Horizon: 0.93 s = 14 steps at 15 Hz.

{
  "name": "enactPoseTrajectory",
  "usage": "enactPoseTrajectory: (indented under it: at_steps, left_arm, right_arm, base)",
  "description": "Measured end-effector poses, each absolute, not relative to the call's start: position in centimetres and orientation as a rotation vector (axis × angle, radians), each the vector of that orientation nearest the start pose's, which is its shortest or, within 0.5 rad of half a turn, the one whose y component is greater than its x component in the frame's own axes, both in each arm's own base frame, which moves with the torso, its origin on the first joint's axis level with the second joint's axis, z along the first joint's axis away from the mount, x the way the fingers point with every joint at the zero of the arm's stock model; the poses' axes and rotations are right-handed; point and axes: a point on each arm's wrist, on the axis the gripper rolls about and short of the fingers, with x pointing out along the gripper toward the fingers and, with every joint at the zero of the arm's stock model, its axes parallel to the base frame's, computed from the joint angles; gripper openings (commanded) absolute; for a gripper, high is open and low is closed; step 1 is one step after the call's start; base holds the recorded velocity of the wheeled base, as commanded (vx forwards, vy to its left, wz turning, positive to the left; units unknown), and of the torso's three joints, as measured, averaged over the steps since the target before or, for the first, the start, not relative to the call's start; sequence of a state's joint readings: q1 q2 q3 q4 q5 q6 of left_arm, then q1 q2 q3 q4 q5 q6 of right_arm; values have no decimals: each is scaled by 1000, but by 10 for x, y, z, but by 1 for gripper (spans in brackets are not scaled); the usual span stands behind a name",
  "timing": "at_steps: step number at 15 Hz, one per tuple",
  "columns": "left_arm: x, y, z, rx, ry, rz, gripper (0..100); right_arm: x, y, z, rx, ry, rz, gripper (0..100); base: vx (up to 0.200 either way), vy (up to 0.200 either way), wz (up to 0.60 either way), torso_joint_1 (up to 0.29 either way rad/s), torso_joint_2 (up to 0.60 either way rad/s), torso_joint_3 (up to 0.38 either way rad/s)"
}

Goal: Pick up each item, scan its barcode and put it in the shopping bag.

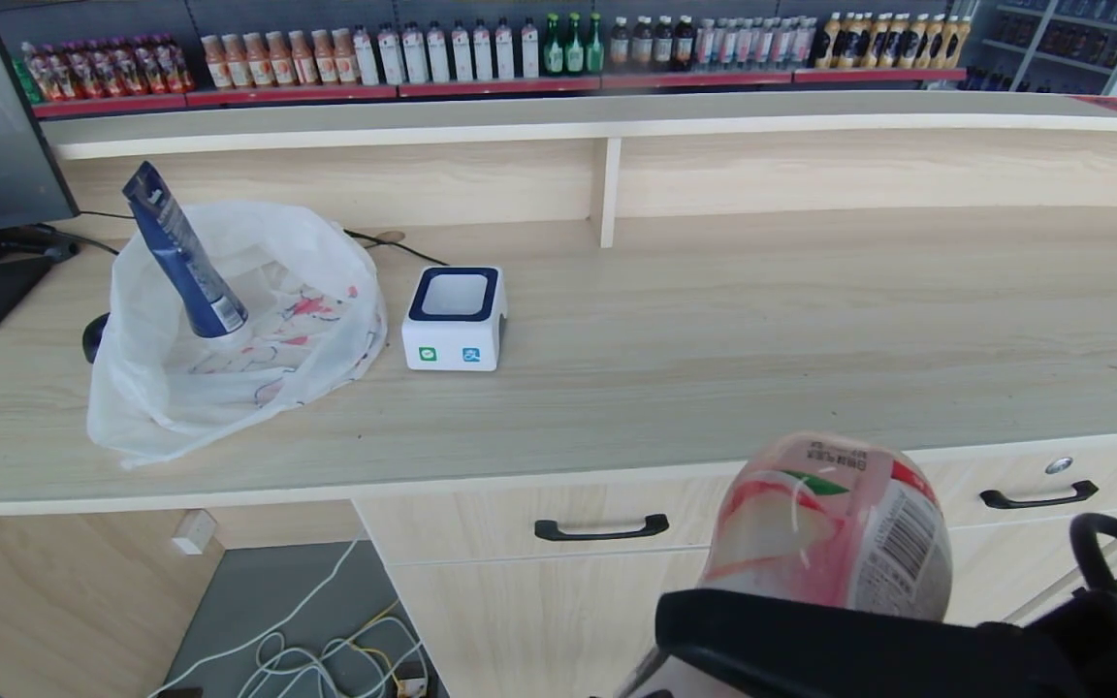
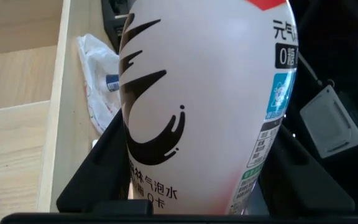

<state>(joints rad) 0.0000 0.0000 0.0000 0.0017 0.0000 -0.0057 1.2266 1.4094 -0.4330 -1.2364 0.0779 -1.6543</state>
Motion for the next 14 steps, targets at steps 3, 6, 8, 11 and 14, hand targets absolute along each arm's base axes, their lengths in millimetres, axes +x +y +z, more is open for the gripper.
enactPoseTrajectory:
  at_steps: [3, 6, 8, 11, 14]
  left_arm:
    - [-23, 0, 75, -6, 2, -1, 100]
    - [-23, 0, 75, -6, 2, 0, 100]
    - [-23, 0, 75, -6, 2, 0, 100]
    - [-23, 0, 75, -6, 2, 0, 100]
    - [-23, 0, 75, -6, 2, 0, 100]
  right_arm:
    - [72, 199, 223, -1256, -1230, 743, 0]
    - [73, 200, 226, -1294, -1274, 710, 0]
    - [73, 200, 226, -1306, -1284, 700, 0]
    - [73, 200, 226, -1311, -1288, 697, 0]
    - [73, 200, 226, -1312, -1287, 696, 0]
  base:
    - [0, 0, 0, 0, 0, 0]
    - [0, 0, 0, 0, 0, 0]
    - [0, 0, 0, 0, 0, 0]
    - [0, 0, 0, 0, 0, 0]
    - [0, 0, 0, 0, 0, 0]
